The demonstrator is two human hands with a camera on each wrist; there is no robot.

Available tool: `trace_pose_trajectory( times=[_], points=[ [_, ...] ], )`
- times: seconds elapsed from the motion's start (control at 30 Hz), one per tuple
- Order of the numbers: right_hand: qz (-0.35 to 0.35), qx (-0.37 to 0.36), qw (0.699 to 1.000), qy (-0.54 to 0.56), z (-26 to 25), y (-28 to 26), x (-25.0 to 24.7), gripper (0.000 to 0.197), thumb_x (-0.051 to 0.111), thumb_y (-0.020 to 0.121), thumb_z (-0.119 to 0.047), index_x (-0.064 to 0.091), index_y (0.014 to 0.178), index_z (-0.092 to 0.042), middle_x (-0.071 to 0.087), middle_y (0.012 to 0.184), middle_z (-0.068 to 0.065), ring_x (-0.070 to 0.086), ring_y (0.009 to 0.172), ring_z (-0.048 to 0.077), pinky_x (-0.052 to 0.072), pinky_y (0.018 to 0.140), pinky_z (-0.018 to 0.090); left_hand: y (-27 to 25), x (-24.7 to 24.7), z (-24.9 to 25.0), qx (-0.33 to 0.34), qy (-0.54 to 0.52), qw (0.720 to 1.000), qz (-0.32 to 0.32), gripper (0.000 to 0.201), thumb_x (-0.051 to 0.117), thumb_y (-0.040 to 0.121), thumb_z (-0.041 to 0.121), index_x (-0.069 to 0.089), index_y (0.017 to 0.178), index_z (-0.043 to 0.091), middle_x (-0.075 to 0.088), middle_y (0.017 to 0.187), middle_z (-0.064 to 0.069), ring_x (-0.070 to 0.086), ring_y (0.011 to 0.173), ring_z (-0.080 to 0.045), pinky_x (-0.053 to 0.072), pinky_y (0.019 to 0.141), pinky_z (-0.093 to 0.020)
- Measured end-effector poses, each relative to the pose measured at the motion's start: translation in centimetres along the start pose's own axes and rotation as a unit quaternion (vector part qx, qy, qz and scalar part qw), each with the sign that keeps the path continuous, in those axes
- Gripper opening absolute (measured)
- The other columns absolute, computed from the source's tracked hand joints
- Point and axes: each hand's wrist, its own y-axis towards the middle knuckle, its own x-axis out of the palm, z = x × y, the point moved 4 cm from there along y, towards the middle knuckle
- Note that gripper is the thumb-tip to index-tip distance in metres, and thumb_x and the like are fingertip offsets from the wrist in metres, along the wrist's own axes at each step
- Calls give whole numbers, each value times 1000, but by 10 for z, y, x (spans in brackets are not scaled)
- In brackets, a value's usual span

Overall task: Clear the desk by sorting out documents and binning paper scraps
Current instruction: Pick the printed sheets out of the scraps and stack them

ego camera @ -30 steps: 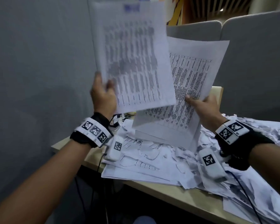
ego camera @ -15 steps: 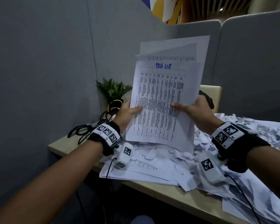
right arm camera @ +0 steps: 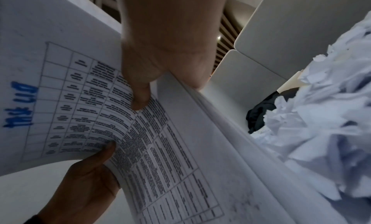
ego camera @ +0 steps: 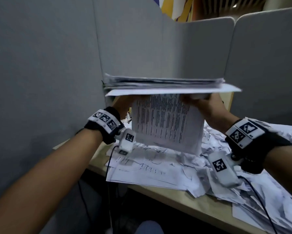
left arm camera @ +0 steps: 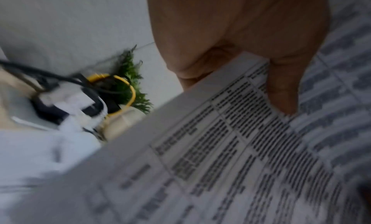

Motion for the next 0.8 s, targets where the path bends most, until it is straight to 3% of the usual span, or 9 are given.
trace_pose_trajectory(
  times=[0.1, 0.17, 0.23, 0.37, 0.5, 0.57, 0.67, 0.73, 0.8],
  points=[
    [-14, 29, 998, -46, 10, -10, 4, 46, 81, 74, -3, 63, 116, 1, 70, 109, 13, 69, 96, 14, 56, 83, 27, -11, -3, -22, -29, 101, 994, 1, 9, 68, 87, 9, 63, 81, 14, 66, 79, 0, 60, 71, -12, 50, 65, -19],
    [-11, 41, 996, -80, 17, -9, 0, 25, 71, 84, 1, 60, 105, 10, 66, 103, 26, 67, 99, 25, 55, 85, 36, -3, -15, -37, -16, 221, 975, 27, 16, 54, 95, 3, 60, 82, 8, 56, 81, -1, 50, 72, -9, 50, 82, -28],
    [28, 62, 994, -82, 17, -3, -6, 19, 51, 95, 8, 50, 77, 2, 53, 80, 17, 64, 73, 6, 50, 72, 18, 5, -23, -37, 13, 212, 976, 46, 12, 59, 92, 4, 64, 97, -6, 59, 88, -3, 55, 76, -7, 48, 98, -43],
    [29, 23, 998, -47, -10, 7, 1, 23, 80, 75, -10, 62, 88, -4, 66, 85, 7, 65, 72, 8, 54, 68, 22, 7, -9, -5, 51, 99, 992, 56, 25, 66, 90, 10, 64, 114, 3, 69, 100, -1, 67, 96, -14, 50, 98, -40],
    [46, 2, 997, -68, -16, 10, 8, 14, 80, 79, -18, 69, 87, -21, 73, 94, 1, 72, 87, 19, 59, 81, 41, 2, 10, 26, 111, 125, 983, 70, 41, 79, 74, 46, 63, 79, 8, 70, 74, 7, 66, 64, -13, 58, 72, -30],
    [41, -14, 996, -84, -19, 10, 11, 12, 78, 81, -21, 67, 86, -22, 72, 94, 2, 71, 87, 19, 59, 80, 40, -1, 14, 32, 138, 130, 978, 86, 37, 75, 82, 35, 53, 59, 15, 54, 49, 13, 49, 44, -8, 47, 54, -24],
    [34, -36, 998, -49, -20, 7, 12, 13, 73, 85, -20, 65, 94, -25, 72, 99, 1, 71, 92, 18, 59, 79, 35, -11, 20, 43, 134, 46, 984, 105, 25, 71, 86, 32, 60, 94, 11, 62, 92, 4, 58, 82, -6, 48, 80, -26],
    [25, -30, 999, -30, -16, 2, 13, 16, 71, 86, -14, 65, 96, -25, 72, 97, -5, 71, 91, 11, 58, 76, 27, -13, 22, 27, 67, 0, 994, 86, 72, 70, 85, 38, 36, 137, 1, 47, 136, -8, 47, 122, -18, 37, 106, -37],
    [-11, 19, 999, -37, -1, -5, 17, 23, 73, 83, -7, 66, 98, -24, 72, 100, -5, 71, 91, 9, 57, 74, 24, -12, 22, 0, 24, -9, 999, 44, 78, 76, 79, 40, 41, 139, 4, 53, 136, -5, 52, 123, -18, 39, 108, -40]
  ],
)
